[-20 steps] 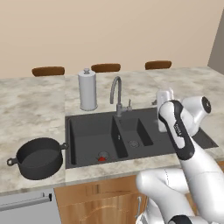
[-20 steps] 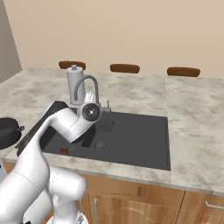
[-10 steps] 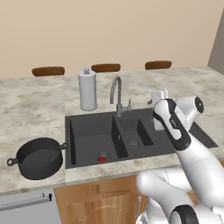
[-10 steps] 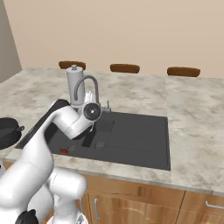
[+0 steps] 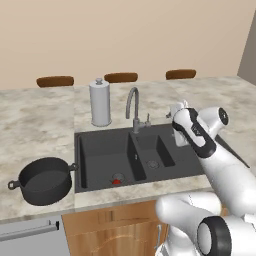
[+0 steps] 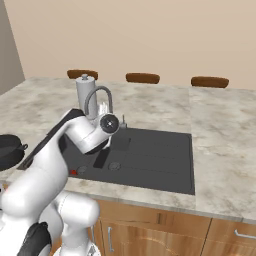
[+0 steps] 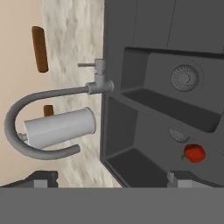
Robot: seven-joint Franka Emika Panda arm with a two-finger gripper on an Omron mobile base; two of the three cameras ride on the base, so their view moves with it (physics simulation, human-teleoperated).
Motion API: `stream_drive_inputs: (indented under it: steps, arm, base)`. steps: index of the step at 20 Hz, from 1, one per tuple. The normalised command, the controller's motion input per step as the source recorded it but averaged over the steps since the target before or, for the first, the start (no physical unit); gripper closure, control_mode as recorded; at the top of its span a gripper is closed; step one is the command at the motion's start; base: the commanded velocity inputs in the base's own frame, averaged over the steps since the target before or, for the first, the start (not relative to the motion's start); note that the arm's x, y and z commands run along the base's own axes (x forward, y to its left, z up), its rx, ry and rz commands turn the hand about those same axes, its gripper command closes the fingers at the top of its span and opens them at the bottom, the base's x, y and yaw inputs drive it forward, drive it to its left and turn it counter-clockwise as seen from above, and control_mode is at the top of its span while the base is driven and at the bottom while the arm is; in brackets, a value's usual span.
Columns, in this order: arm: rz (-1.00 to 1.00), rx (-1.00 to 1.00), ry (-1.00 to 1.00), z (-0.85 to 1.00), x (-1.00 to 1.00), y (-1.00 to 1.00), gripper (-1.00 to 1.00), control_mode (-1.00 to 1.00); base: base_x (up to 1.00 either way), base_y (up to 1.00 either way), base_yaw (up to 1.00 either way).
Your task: Dump the bell pepper from the pot into the sink. Then turn on the water and wash the bell pepper. Then turn off the water and put the bell pepper back in the pot.
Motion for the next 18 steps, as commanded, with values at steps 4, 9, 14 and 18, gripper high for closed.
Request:
stream_drive_inputs:
  steps: [4,9,14,18]
  arm:
    - [-0.04,0.0,-0.01,-0.2,0.21,0.01,-1.0,-1.0]
    - [-0.03,-0.01,0.0,-0.11,0.35,0.11,-1.0,-1.0]
    - [-0.01,0.0,0.0,-0.06,0.32,0.01,-1.0,-1.0]
    - [0.0,0.0,0.0,-0.07,0.34,0.0,-1.0,-1.0]
  base:
    - [0.0,0.0,0.0]
    - [0.0,0.0,0.0]
    - [0.0,0.0,0.0]
    - [0.0,0.0,0.0]
